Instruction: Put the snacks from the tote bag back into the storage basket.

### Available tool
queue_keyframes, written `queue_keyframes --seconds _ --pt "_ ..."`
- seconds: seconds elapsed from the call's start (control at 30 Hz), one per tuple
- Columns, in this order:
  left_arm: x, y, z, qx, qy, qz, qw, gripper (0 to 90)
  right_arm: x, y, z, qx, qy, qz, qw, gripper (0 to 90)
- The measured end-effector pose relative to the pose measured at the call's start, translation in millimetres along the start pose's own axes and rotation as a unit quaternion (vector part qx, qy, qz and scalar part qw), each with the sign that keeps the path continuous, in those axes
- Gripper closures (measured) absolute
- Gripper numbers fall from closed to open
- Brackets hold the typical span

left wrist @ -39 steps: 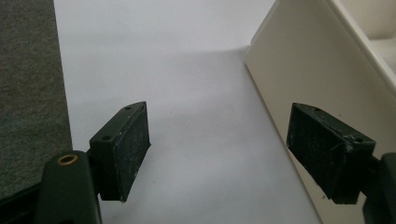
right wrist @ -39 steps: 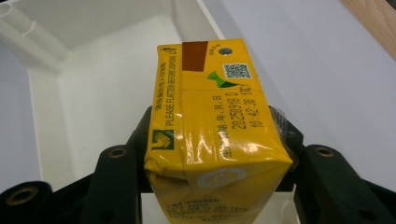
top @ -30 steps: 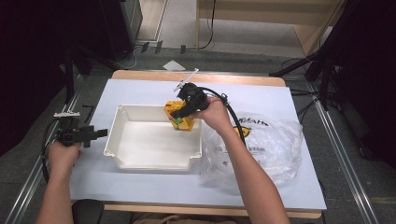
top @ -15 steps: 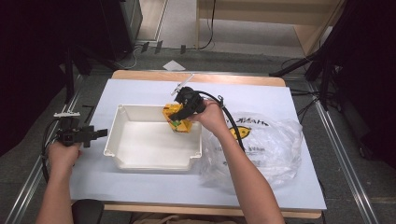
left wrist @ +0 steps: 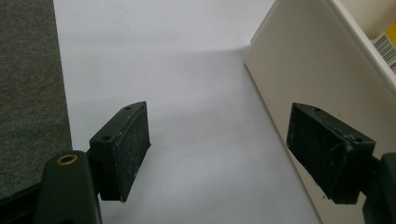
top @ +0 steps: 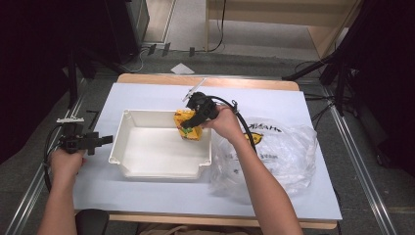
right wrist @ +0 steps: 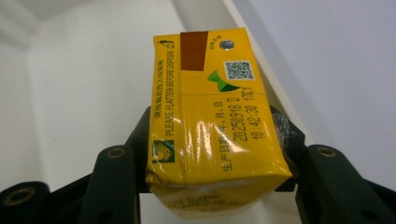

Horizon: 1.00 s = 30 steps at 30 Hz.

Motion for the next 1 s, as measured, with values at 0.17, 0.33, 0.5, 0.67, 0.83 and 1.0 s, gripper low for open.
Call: queue_keyframes --seconds 0.17,0.33,0.5,0.67,0.83,1.0 --pt "-0.4 0.0 0.1 0.000 0.001 0.001 1.0000 22.6 2.9 0.2 -5.5 -0.006 -0.007 0.005 0.9999 50.5" --pt "-0.6 1.1 -0.2 -0.001 -0.001 -0.001 1.0000 22.6 4.7 0.5 -9.7 -0.007 -0.008 0.007 0.9999 50.4" --pt "-0.4 0.8 0.0 0.000 0.001 0.000 1.0000 22.6 7.0 0.6 -13.3 -0.008 -0.015 0.009 0.9998 50.1" --pt "-1.0 1.0 -0.4 -0.001 -0.001 -0.001 1.0000 22.6 8.8 0.5 -16.7 -0.009 -0.018 0.010 0.9998 49.9" --pt "-1.0 1.5 -0.3 -0.001 0.000 -0.001 1.0000 22.6 9.8 -1.3 -20.2 -0.009 -0.024 0.007 0.9996 49.6" --pt "-1.0 1.7 -0.5 0.000 -0.001 0.000 1.0000 22.6 10.6 -0.9 -22.2 -0.005 -0.027 0.007 0.9996 49.5"
Point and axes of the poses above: each handheld gripper's, and its own axes: x roughly backward along the jaws, z roughly out of its top, y roughly to its right, the point moved 10 cm from there along -x, roughly forward along the jaws, and after that the axes turned 11 degrees about x, right-handed, at the moved point
